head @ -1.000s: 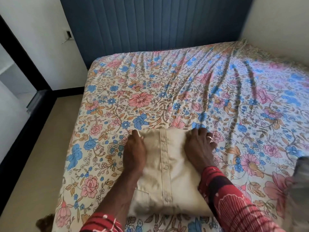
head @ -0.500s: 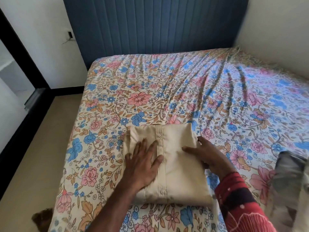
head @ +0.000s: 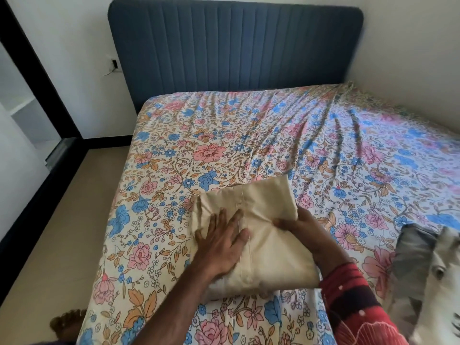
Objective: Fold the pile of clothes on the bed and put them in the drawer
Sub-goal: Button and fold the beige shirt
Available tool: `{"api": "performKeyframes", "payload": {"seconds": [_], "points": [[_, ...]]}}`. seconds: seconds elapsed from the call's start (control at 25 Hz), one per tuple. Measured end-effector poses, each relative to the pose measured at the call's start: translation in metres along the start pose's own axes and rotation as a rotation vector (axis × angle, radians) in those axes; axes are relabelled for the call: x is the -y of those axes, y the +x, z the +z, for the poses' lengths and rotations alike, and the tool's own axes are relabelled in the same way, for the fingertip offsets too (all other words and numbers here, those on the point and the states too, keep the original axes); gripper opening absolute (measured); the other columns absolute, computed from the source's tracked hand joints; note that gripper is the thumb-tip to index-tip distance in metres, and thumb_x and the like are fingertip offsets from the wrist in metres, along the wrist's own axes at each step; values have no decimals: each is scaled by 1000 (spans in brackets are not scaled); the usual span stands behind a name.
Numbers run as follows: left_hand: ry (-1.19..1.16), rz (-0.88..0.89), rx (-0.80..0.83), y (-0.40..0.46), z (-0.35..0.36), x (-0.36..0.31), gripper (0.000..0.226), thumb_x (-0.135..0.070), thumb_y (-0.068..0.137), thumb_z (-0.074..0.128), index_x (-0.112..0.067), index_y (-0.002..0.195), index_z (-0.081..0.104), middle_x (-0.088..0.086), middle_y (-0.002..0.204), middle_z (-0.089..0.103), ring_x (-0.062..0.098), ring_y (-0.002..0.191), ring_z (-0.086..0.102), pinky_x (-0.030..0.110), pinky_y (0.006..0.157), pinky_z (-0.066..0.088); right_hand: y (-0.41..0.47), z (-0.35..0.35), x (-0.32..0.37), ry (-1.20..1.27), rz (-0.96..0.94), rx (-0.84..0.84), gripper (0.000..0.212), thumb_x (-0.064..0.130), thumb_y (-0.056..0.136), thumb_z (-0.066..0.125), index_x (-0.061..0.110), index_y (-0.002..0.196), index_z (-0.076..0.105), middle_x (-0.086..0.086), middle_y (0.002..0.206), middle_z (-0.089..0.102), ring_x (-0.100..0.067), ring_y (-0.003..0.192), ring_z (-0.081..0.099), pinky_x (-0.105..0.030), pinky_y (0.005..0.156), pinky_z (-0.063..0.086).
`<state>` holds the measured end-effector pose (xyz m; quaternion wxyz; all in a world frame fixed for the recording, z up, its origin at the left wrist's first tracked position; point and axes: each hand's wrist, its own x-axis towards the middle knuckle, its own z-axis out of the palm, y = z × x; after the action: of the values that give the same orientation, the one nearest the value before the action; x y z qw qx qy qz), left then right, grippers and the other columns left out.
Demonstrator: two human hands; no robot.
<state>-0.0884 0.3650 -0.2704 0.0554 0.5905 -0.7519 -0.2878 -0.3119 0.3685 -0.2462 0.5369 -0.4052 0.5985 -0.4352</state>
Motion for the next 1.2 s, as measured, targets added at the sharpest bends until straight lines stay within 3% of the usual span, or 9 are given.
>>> {"api": "performKeyframes", "payload": {"seconds": [0.16, 0.36, 0.56, 0.64, 0.72, 0.84, 0.96, 1.08, 1.2], "points": [[-623, 136, -42, -11, -17, -45, 62, -81, 91, 15, -64, 151, 16, -16, 169, 12, 13, 155, 13, 54, 125, 13, -34, -17, 76, -247, -237, 4, 39, 16, 64, 74, 9, 102, 70, -3, 85, 78, -21, 77, 71, -37, 68, 59], [-1305, 303, 119, -32, -36, -72, 65, -81, 88, 33, -59, 150, 31, -14, 156, 45, 17, 144, 44, 61, 110, 41, -87, 18, 167, -1086, -474, -6, 22, 18, 87, 65, 14, 108, 62, -7, 102, 68, -28, 97, 63, -35, 74, 44], [-1387, -158, -252, -75, -37, -9, 31, -21, 106, 42, -5, 107, 69, 17, 99, 76, 30, 85, 74, 38, 62, 61, -86, 158, 94, -1514, -400, 167, 30, 12, 99, 50, 7, 125, 62, -17, 127, 63, -37, 114, 65, -41, 85, 54], [-1485, -362, -392, -105, -33, 22, 29, -13, 107, 39, -5, 97, 66, 20, 78, 66, 30, 74, 65, 32, 50, 54, -88, 212, 49, -1518, -378, 230, 30, 11, 103, 44, 2, 125, 63, -19, 128, 63, -38, 116, 65, -43, 85, 56], [-1616, -400, -397, -126, -34, 41, 40, -36, 111, 32, -10, 109, 63, 18, 75, 64, 27, 71, 64, 30, 54, 53, -102, 246, 24, -1452, -348, 256, 31, 8, 106, 39, -3, 126, 60, -21, 126, 62, -38, 116, 63, -43, 84, 56], [-1685, -413, -315, -130, -41, 66, 70, -72, 97, 33, -14, 107, 71, 15, 83, 75, 27, 76, 72, 35, 68, 55, -117, 263, 14, -1397, -348, 344, 32, 8, 102, 44, -6, 128, 56, -26, 127, 60, -41, 118, 60, -44, 88, 52], [-1519, -541, -424, -132, -32, 92, 70, -81, 79, 60, -17, 106, 73, 13, 94, 77, 34, 88, 74, 47, 85, 57, -112, 228, 31, -961, -154, 525, 50, 30, 96, 65, 9, 140, 55, -14, 128, 66, -33, 109, 68, -38, 71, 58], [-1277, -594, -554, -139, -19, 111, 79, -73, 48, 86, -17, 104, 76, 6, 94, 79, 34, 89, 76, 57, 88, 58, -81, 149, 33, -883, -191, 50, 43, 42, 97, 65, 15, 132, 63, -2, 107, 74, -18, 92, 70, -22, 72, 50], [-1248, -559, -550, -141, -23, 107, 46, -44, 67, 92, -13, 98, 78, 7, 88, 79, 32, 87, 76, 56, 88, 59, -39, 83, 6, -991, 7, -180, 53, 50, 99, 57, 4, 124, 62, -15, 122, 68, -31, 103, 64, -33, 85, 49]]}}
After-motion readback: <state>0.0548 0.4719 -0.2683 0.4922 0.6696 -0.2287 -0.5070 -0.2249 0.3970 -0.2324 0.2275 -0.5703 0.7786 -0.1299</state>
